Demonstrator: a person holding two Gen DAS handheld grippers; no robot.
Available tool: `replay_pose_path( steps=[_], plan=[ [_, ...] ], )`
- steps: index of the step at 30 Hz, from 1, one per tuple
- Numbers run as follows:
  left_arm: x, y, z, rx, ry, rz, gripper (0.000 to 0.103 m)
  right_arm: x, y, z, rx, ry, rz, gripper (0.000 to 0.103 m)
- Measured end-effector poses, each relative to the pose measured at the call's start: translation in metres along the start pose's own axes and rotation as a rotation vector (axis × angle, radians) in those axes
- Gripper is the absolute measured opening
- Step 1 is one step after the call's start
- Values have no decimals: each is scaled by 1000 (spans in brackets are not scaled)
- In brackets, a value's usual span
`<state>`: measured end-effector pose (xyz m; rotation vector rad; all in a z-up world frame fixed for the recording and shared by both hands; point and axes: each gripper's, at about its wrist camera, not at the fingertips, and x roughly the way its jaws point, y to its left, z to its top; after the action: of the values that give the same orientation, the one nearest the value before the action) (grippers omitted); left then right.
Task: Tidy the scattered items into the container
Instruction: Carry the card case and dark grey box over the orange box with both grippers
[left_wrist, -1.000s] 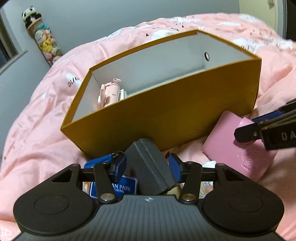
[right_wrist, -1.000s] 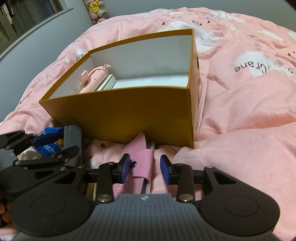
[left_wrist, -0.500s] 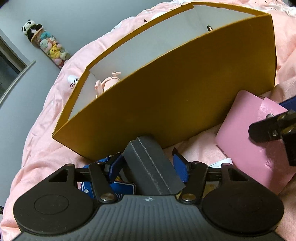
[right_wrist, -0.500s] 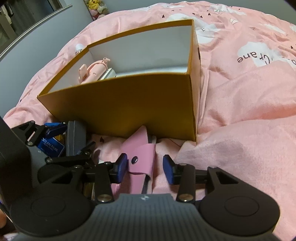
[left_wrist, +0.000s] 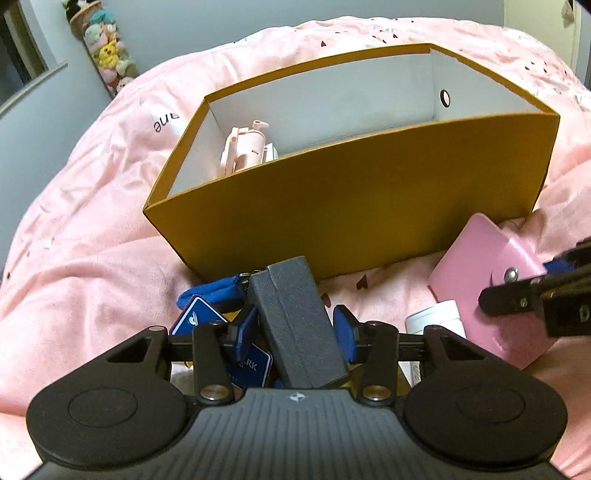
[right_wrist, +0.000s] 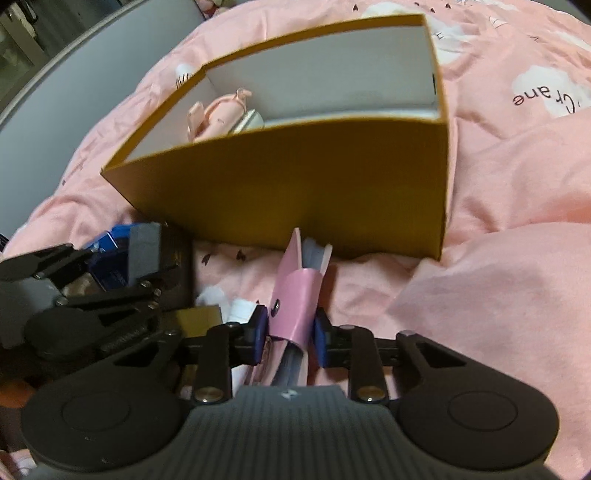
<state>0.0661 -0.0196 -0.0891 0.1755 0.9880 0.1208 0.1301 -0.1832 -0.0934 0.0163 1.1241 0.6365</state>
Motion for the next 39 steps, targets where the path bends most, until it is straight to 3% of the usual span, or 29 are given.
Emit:
replay_pose_path(
  steps=[9, 15, 30, 36, 39],
  plan=[
    [-2, 9, 0, -39, -25, -57, 47, -9, 13, 0, -32, -19, -41, 26],
    [-15, 32, -5, -108, -55, -167, 40, -23, 16, 2, -23, -49, -50, 25],
    [-59, 81, 5, -216, -243, -457, 39, -63, 38, 22, -69, -147, -36, 25],
    [-74, 97, 13, -232, -304, -540, 39, -82, 48, 36, -76, -196, 2, 25],
    [-80, 104, 22, -235, -327, -542, 39, -92, 51, 46, -81, -222, 26, 25]
  ],
)
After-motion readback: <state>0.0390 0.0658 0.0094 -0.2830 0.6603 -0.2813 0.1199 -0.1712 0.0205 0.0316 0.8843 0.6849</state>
